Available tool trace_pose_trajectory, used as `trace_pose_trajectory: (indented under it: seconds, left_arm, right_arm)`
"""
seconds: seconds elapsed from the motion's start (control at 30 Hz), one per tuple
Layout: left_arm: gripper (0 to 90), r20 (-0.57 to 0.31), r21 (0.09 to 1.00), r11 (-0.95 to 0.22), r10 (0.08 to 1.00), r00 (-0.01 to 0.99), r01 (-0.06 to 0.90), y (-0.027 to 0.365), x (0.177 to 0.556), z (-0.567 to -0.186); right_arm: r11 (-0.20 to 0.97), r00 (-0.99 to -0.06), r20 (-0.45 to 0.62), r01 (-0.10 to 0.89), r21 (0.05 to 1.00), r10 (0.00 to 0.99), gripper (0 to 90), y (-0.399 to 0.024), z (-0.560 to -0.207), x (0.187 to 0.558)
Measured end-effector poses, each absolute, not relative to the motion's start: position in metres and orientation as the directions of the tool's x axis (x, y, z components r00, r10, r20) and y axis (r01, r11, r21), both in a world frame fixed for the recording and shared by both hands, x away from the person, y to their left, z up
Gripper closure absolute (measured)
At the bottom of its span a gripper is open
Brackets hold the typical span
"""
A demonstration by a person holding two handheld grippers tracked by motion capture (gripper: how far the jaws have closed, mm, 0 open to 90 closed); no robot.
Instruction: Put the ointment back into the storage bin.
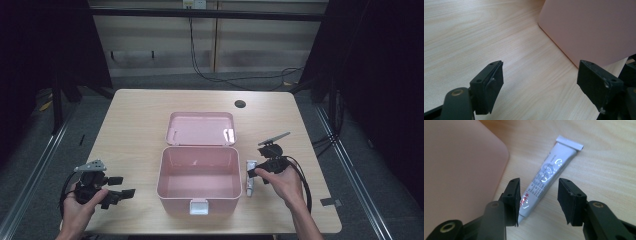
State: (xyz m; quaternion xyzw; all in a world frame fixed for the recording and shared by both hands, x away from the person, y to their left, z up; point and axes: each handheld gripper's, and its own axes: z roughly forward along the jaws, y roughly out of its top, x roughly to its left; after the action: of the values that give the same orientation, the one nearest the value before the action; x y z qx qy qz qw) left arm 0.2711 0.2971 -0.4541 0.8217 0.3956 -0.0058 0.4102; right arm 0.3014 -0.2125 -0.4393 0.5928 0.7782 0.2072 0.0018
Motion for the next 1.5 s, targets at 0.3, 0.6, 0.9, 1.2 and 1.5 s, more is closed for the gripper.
trace_pose_trajectory:
  seconds: [0.3,0.6,0.9,1.2,1.5]
  left_arm:
    - [21.1,-0.333,0.672,-0.349,0.645,0.688,0.653,0.296,0.27,-0.454]
    - [21.1,-0.335,0.67,-0.353,0.641,0.69,0.653,0.296,0.27,-0.454]
    - [21.1,-0.334,0.67,-0.351,0.644,0.688,0.654,0.297,0.27,-0.454]
    - [21.0,-0.337,0.669,-0.351,0.643,0.688,0.655,0.297,0.27,-0.454]
    - [21.1,-0.339,0.668,-0.35,0.643,0.687,0.657,0.297,0.271,-0.454]
  right_arm:
    - [0.237,-0.293,0.209,0.938,0.254,0.933,53.2,-0.201,-0.45,0.306]
    - [0.236,-0.278,0.196,0.948,0.214,0.94,53.9,-0.197,-0.456,0.31]
    - [0.214,-0.256,0.192,0.953,0.215,0.947,53.6,-0.198,-0.457,0.313]
    - [0.242,-0.267,0.145,0.955,0.17,0.953,65.7,-0.19,-0.465,0.316]
    - [0.289,-0.305,0.118,0.947,0.138,0.945,68.3,-0.193,-0.466,0.319]
